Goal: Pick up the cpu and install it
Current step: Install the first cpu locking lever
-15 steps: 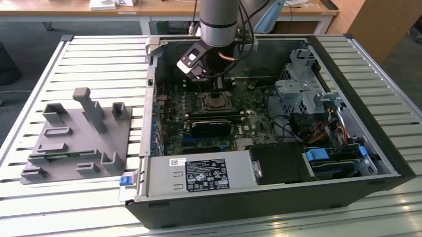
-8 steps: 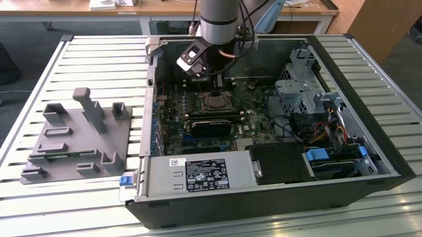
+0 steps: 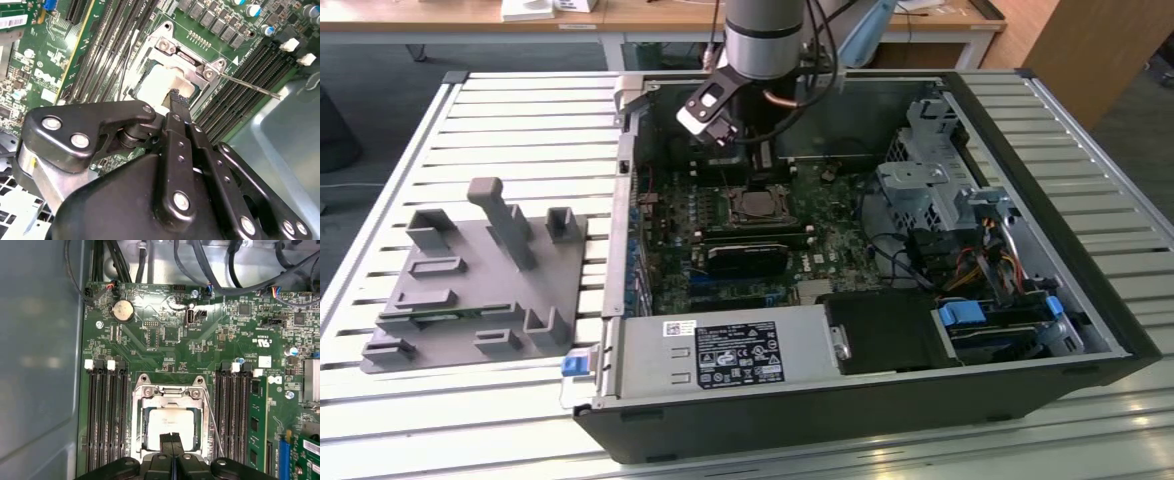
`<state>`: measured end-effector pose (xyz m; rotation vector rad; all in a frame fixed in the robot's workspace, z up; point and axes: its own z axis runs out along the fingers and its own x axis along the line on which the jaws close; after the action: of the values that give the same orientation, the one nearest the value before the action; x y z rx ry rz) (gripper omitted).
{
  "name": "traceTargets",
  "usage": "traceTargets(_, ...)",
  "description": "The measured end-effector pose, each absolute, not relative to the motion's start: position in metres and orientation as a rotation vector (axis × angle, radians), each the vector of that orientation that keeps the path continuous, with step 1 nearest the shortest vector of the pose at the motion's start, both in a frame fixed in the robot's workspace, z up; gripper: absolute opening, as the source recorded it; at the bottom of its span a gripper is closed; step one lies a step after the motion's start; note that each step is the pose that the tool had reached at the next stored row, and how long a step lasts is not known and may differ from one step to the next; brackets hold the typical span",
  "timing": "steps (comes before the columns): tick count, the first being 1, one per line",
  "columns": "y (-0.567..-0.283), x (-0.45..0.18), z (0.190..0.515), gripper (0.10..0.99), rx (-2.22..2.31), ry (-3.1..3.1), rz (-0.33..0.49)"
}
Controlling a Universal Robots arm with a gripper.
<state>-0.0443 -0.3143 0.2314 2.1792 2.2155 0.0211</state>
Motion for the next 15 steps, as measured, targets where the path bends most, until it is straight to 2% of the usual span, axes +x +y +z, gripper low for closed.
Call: traceTargets(15,-0.314,-0.044,0.250,0.106,2.179,2.215,0.021)
